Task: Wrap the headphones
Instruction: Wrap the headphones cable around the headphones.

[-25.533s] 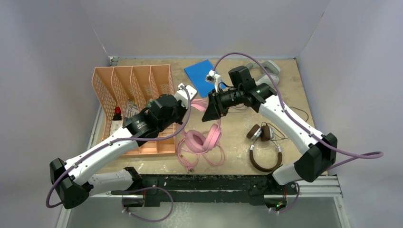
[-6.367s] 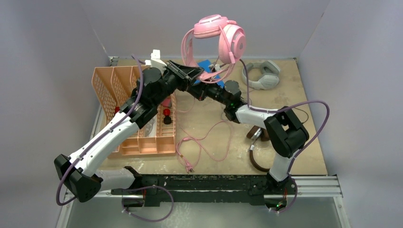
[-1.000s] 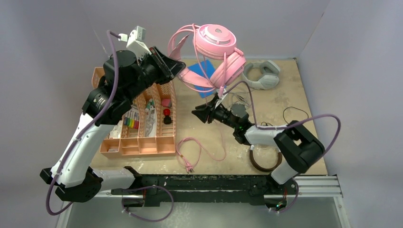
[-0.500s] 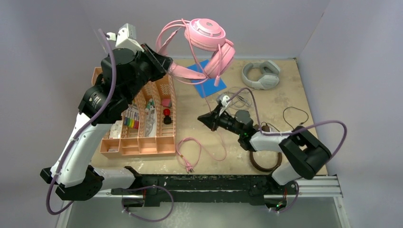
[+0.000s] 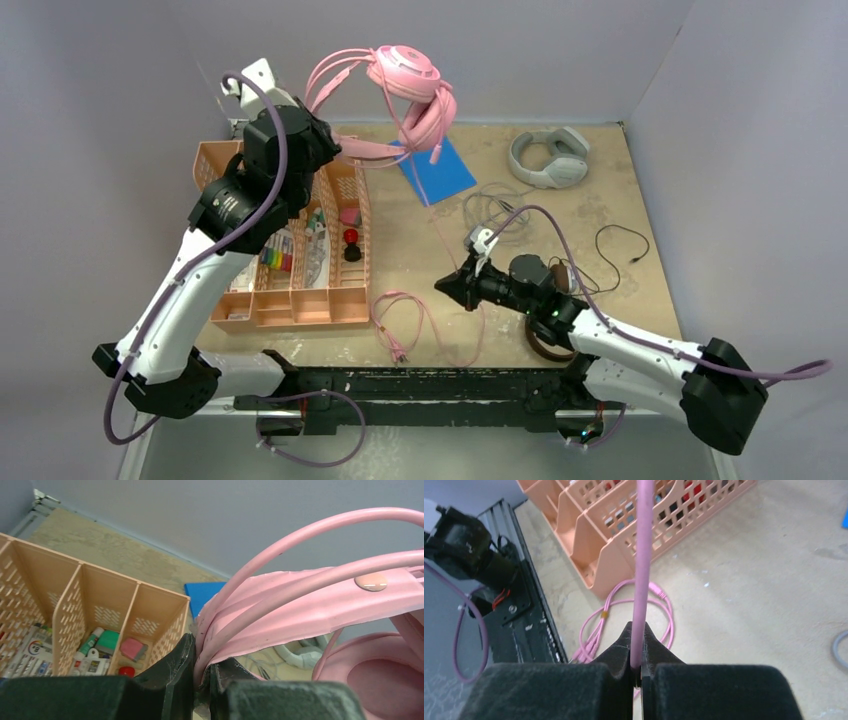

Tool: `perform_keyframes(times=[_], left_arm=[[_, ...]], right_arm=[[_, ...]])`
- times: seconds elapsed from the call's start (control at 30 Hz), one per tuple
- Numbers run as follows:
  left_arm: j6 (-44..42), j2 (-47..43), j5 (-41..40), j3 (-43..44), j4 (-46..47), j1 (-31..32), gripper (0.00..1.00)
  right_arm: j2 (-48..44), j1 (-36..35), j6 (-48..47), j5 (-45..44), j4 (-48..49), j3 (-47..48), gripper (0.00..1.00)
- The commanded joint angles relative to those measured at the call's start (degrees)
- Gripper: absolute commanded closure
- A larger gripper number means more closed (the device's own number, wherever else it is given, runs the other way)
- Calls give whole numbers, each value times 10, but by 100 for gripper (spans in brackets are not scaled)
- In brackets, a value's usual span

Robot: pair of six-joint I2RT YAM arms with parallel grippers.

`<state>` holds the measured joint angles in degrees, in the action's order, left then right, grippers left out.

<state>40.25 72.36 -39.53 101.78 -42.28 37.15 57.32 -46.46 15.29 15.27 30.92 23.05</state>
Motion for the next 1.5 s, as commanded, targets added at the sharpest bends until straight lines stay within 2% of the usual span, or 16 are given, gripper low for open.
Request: perform_keyframes(times=[0.0,0.3,0.5,0.6,0.8,1.0,1.27,1.47], left_arm=[[-6,-9,-105,3,102,-3,100],[-114,0,-258,-79,147,-7,100],[-172,24,-287,-174,144,-9,100],[-167,36,-255,-206,117,-9,100],[-168,-5,-133,-282,121,-8,100],[-220,0,-24,-279,30,2,100],[-239,-40,77,-285,5,59,100],[-246,-88,152,-287,-1,72,100]], right_arm=[[-31,-40,-22,-38,-132,42,100],[-106,-80,-14,-87,-258,87,100],[-122,-81,-73,-133,-354,211,100],[-102,-82,-116,-150,-384,290,100],[-30,-81,-194,-259,-438,441,100],[50,-81,-263,-359,-485,554,100],[134,-73,-349,-350,-472,632,99],[155,-39,-370,-327,-462,631,95]])
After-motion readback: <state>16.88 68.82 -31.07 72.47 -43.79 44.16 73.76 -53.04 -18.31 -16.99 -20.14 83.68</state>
